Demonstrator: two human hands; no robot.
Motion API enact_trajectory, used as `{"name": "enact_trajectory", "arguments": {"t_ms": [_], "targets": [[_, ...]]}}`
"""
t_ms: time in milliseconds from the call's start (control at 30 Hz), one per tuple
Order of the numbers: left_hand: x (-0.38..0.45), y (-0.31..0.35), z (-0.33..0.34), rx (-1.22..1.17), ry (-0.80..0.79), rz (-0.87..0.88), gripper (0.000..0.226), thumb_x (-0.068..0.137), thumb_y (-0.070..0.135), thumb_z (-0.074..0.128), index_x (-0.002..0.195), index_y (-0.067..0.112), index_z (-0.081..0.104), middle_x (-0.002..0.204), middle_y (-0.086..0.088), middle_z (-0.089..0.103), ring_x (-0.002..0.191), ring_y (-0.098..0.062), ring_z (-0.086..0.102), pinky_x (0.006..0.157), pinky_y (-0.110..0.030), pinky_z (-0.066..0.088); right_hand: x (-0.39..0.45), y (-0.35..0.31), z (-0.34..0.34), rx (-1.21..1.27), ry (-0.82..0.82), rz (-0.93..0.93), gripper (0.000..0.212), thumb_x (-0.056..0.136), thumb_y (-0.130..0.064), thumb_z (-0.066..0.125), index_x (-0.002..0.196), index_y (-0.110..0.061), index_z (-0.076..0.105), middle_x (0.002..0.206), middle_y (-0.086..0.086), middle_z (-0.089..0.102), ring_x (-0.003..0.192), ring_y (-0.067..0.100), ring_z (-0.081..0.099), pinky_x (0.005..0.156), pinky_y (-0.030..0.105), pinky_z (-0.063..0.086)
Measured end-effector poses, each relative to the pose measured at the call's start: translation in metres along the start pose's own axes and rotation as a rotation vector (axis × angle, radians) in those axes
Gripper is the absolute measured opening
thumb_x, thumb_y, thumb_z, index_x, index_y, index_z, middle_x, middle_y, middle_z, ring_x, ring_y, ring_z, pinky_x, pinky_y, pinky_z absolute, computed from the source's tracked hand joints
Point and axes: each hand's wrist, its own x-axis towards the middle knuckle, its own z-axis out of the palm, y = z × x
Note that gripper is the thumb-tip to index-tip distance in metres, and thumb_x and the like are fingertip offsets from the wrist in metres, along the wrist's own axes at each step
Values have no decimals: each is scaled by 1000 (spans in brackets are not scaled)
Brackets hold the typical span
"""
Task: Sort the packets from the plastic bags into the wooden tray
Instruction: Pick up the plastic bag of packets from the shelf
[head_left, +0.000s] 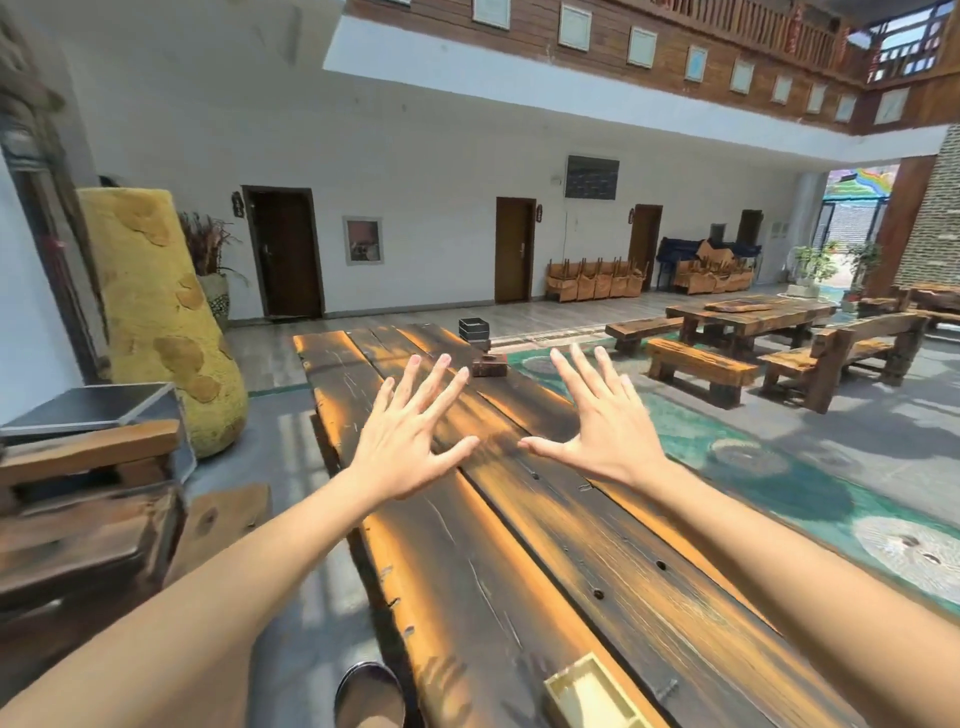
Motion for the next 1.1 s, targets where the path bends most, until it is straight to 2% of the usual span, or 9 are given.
{"name": "enact_trajectory", "arguments": {"t_ms": [167, 267, 467, 567, 767, 900, 1100], "targets": [[-41, -70, -14, 46, 4, -90, 83, 91, 77, 26, 160, 41, -1, 170, 8, -7, 156, -25, -13, 125, -53, 7, 25, -73, 34, 74, -1, -78, 118, 72, -95, 47, 164, -35, 5, 174, -3, 4, 160, 24, -4, 127, 53, 13], [-67, -102, -27, 65, 6, -153, 83, 91, 77, 26, 161, 38, 4, 170, 9, -4, 157, -24, -10, 125, -53, 7, 37, -113, 50, 105, -15, -148, 116, 73, -94, 46, 164, -35, 5, 174, -3, 5, 160, 25, -4, 128, 55, 13], [-114, -157, -62, 197, -28, -260, 85, 89, 80, 14, 161, 37, -3, 170, 6, -12, 156, -24, -16, 126, -52, 2, 62, -188, 76, 185, 1, -262, 116, 73, -94, 44, 165, -34, 6, 174, -2, 6, 160, 25, -4, 126, 52, 10], [-135, -181, -79, 215, -21, -308, 83, 90, 79, 18, 161, 38, -1, 170, 6, -9, 156, -24, -14, 126, -53, 3, 70, -218, 86, 219, -15, -324, 117, 72, -95, 41, 164, -34, 4, 174, -2, 3, 160, 25, -6, 127, 51, 8], [-177, -218, -99, 348, -12, -421, 82, 93, 75, 28, 161, 39, 0, 171, 5, -5, 157, -25, -9, 124, -52, 7, 91, -274, 107, 333, -43, -423, 121, 69, -96, 42, 164, -34, 3, 174, 0, 8, 160, 26, -1, 127, 54, 15], [-199, -232, -118, 407, -27, -527, 82, 93, 76, 26, 161, 39, 0, 170, 5, -5, 157, -25, -10, 125, -52, 6, 108, -311, 119, 424, -70, -508, 118, 71, -93, 50, 164, -37, 3, 174, -2, 5, 160, 26, -3, 127, 54, 12], [-233, -254, -153, 477, -18, -684, 81, 92, 76, 24, 160, 41, -1, 170, 6, -7, 156, -25, -12, 126, -52, 5, 129, -376, 131, 526, -62, -671, 115, 74, -94, 46, 164, -36, 4, 173, -3, 6, 160, 26, -1, 127, 57, 14]]}}
